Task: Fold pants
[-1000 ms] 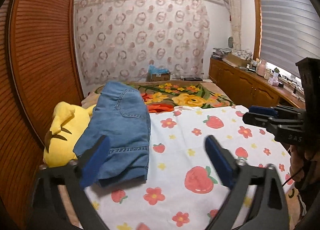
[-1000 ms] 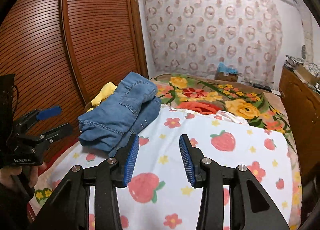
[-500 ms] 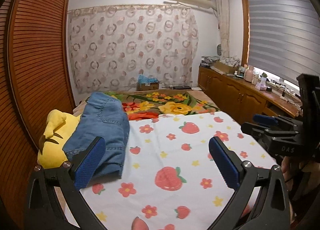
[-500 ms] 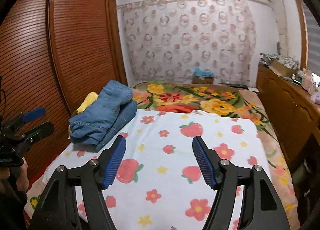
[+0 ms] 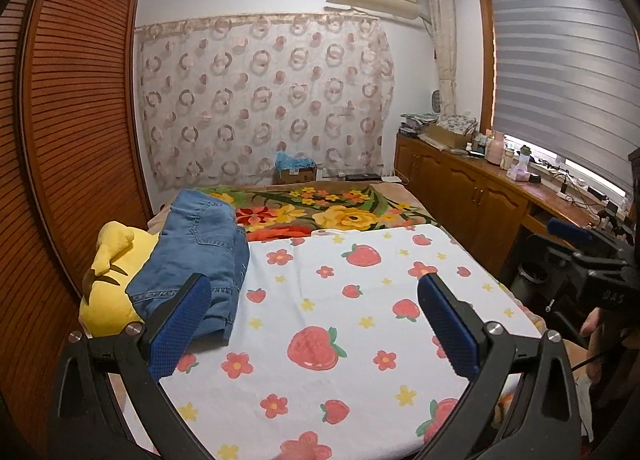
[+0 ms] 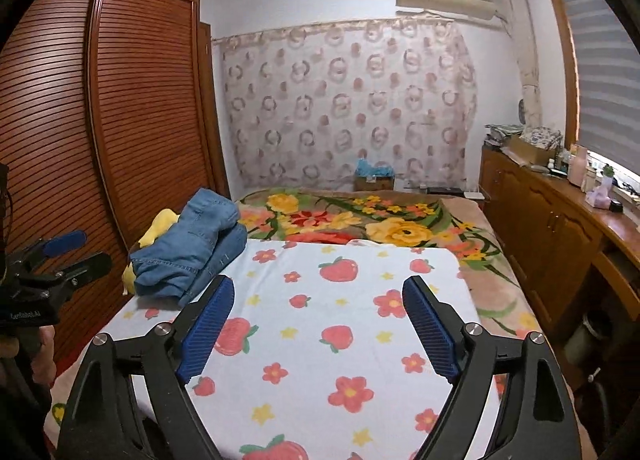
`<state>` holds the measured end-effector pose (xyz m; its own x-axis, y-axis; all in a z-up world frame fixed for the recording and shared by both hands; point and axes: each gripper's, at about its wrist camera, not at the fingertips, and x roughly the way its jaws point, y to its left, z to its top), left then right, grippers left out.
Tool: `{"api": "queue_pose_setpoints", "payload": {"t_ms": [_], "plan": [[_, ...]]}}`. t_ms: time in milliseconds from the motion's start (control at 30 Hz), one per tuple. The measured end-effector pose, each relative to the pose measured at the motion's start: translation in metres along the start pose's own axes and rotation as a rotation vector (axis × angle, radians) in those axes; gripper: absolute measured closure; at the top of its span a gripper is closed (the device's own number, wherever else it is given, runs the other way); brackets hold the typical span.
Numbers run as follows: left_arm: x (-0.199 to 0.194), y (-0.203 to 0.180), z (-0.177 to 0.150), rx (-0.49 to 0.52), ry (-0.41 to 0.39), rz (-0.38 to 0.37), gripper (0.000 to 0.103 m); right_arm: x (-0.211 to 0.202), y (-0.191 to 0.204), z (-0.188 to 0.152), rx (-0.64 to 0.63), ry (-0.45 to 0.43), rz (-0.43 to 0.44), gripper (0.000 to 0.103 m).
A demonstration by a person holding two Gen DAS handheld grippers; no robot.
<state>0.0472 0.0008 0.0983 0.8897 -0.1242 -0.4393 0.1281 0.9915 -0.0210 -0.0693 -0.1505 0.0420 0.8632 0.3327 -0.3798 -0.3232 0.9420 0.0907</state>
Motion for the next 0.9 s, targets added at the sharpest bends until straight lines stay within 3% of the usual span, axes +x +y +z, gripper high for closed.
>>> {"api": "queue_pose_setpoints", "payload": {"t_ms": [900], "plan": [[-0.017,-0.012,0.0,-0.007,0.001,0.036,0.0,-0.002,-0.01,-0.003,0.025,-0.007,-0.013,0.015]]}}
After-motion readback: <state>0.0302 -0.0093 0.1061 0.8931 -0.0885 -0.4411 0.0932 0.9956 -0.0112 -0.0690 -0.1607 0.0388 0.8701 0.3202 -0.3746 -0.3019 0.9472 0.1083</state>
